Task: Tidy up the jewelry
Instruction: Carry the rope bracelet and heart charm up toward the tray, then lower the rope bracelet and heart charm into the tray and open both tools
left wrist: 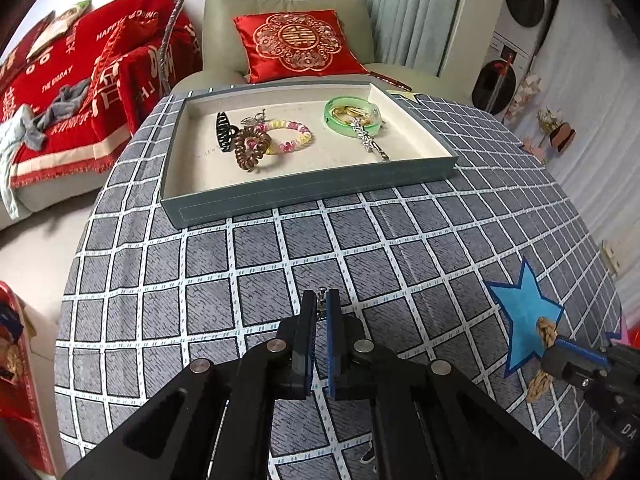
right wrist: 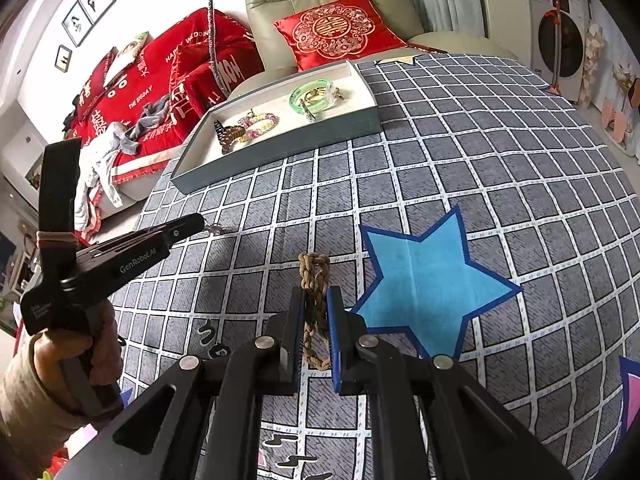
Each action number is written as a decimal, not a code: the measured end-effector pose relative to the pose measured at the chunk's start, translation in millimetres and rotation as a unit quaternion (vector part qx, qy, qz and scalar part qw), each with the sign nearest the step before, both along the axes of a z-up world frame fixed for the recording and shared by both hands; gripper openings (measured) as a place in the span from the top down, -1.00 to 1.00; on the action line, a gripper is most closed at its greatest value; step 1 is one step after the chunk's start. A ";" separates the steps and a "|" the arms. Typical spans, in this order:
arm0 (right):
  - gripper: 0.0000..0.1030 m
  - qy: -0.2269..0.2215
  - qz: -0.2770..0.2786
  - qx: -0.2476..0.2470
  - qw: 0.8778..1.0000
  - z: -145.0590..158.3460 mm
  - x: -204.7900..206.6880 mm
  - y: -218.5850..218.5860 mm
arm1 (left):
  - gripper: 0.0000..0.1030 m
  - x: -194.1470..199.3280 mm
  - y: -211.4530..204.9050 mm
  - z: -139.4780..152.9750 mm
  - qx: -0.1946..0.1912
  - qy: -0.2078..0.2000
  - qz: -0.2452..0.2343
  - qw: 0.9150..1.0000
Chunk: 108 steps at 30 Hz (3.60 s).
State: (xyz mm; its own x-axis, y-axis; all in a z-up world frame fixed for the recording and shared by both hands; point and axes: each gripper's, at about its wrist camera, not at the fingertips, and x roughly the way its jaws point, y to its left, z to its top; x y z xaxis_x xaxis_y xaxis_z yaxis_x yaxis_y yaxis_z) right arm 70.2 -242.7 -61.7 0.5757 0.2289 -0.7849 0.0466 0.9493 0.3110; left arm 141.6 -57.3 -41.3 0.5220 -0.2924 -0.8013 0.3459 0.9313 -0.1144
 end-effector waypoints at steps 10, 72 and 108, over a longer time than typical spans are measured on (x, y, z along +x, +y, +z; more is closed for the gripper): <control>0.77 -0.011 -0.008 0.009 1.000 10.2 6.2 -11.8 | 0.65 2.3 9.0 31.1 -0.021 -0.028 -0.004 0.999; 0.43 0.045 0.040 -0.036 0.998 -34.0 266.4 -11.6 | 0.65 161.8 -51.5 -11.5 0.029 -0.021 -0.005 0.999; -0.48 -0.013 -0.010 -0.036 0.999 16.8 240.5 -31.9 | 0.65 160.0 -7.5 18.3 0.021 -0.063 0.076 0.995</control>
